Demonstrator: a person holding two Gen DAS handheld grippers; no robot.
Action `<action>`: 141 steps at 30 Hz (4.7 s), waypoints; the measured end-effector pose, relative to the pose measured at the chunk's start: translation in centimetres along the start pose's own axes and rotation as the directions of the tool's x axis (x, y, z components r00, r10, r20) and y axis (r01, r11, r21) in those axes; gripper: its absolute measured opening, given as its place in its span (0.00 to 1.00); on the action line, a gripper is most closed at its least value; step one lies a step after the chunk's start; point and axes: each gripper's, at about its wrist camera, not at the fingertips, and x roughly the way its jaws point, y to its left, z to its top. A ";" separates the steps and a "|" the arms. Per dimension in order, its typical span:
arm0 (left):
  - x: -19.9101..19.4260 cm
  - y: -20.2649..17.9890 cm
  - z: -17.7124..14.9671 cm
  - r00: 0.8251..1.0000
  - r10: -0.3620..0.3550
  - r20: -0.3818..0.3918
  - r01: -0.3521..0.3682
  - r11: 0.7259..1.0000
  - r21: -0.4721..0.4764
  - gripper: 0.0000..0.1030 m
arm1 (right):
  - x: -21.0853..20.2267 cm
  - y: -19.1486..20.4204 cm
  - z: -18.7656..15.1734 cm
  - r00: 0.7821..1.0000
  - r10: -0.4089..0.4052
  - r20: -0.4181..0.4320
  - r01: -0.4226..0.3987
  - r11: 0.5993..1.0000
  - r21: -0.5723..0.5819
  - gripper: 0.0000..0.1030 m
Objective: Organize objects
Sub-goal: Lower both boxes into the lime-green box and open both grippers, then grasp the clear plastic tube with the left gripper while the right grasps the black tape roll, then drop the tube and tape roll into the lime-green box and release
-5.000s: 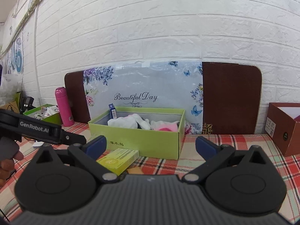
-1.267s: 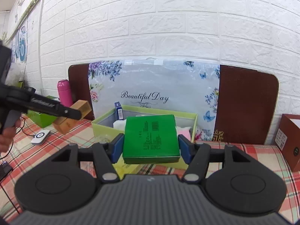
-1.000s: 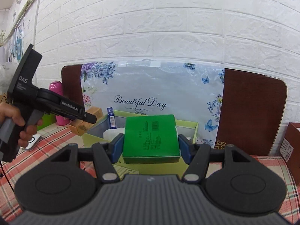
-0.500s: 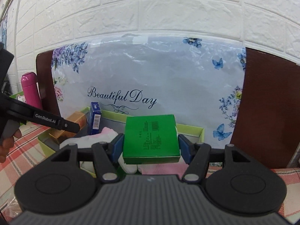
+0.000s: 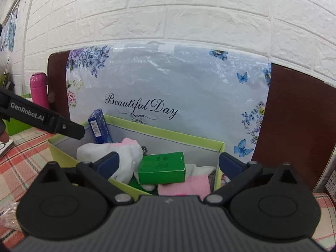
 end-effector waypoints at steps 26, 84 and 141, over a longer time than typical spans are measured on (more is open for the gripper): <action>-10.2 -4.1 -9.6 0.997 0.000 -0.079 -0.003 0.999 -0.033 0.83 | -15.1 0.9 -5.5 1.000 -0.009 -0.021 0.013 0.984 0.180 1.00; -7.7 -6.9 -18.9 0.959 -0.074 -0.274 0.094 0.994 0.060 0.29 | -15.4 4.1 -13.1 0.935 0.167 -0.312 -0.137 0.984 0.116 0.43; 4.1 -0.9 2.4 0.999 -0.049 0.001 0.048 0.991 0.124 0.28 | -0.9 -1.8 2.1 0.996 0.084 -0.004 -0.083 0.987 0.136 0.28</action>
